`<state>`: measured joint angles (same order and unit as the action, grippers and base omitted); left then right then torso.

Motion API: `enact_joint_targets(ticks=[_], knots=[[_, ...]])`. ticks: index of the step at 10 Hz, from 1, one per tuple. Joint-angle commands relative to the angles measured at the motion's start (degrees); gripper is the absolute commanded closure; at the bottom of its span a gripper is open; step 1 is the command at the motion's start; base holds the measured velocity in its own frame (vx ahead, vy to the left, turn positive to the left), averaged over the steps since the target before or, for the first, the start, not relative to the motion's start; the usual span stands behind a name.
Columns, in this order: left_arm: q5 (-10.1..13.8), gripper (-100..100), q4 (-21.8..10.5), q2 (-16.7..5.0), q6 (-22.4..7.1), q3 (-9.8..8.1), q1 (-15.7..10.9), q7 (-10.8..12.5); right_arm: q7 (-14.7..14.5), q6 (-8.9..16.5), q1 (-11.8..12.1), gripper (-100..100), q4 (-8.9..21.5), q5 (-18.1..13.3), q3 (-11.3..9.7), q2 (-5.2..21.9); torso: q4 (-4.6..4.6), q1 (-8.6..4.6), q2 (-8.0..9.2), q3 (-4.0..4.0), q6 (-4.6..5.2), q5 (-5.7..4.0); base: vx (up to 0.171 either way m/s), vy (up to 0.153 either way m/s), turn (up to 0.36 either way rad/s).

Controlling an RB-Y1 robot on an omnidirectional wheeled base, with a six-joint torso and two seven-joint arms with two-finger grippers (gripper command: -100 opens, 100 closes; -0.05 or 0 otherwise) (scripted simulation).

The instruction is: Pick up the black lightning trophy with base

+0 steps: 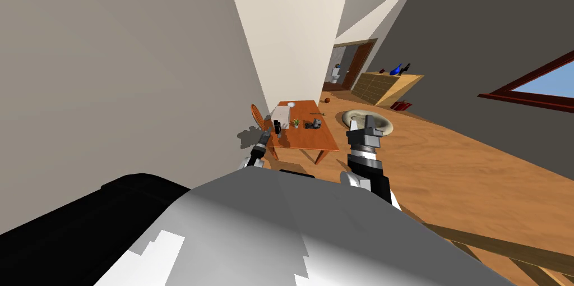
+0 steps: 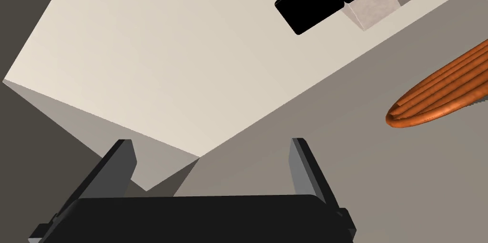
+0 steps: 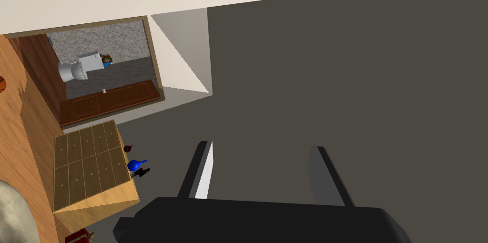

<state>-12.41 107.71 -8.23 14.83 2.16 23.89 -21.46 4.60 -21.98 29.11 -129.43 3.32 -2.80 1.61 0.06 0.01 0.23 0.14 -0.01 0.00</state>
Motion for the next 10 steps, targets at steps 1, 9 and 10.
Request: enact_joint_targets(ticks=[1,9,10], knots=[[-1.1,-100,-2.5,-0.8,-0.9,-0.44,-1.2,-1.3,0.0,0.0,0.0,0,0.0,0.0,0.0,0.0,0.00,0.00,0.00,0.00,0.00,0.00,-0.046,-0.022,-0.087],[-6.8,-100,-13.8,-2.2,-3.6,-1.70,-5.8,-7.0,0.0,0.0,0.0,0,0.0,0.0,0.0,0.0,-0.08,-0.02,-0.38,-0.21,-0.02,-0.01,0.013,-0.025,-0.032],[-7.7,-100,-15.4,-2.4,-3.9,-1.93,-6.5,-7.7,0.0,0.0,0.0,0,0.0,0.0,0.0,0.0,-0.09,-0.07,-0.43,-0.25,-0.02,-0.02,0.061,-0.040,0.000]])
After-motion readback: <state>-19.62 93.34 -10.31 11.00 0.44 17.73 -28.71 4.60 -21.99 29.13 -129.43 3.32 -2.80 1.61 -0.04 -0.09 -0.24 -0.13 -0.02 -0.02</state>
